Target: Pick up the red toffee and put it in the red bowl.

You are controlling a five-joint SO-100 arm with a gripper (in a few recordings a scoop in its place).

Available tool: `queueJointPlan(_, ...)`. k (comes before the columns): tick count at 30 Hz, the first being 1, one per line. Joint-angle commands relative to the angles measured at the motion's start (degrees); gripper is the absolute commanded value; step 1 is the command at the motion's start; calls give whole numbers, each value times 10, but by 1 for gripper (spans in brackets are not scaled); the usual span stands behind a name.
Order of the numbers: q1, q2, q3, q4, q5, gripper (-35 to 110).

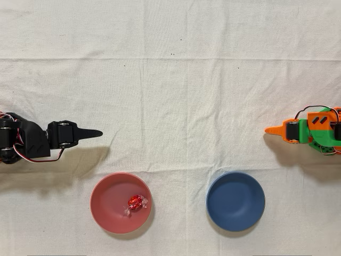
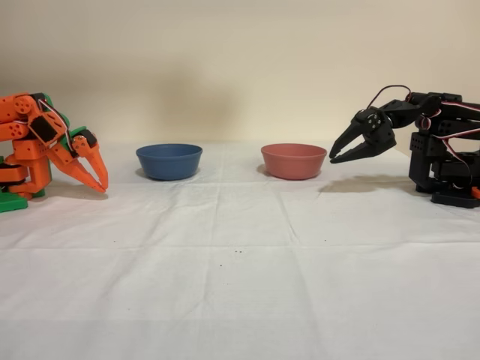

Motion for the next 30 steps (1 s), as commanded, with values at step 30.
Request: queueJointPlan(30, 5, 11, 12, 83, 46, 1)
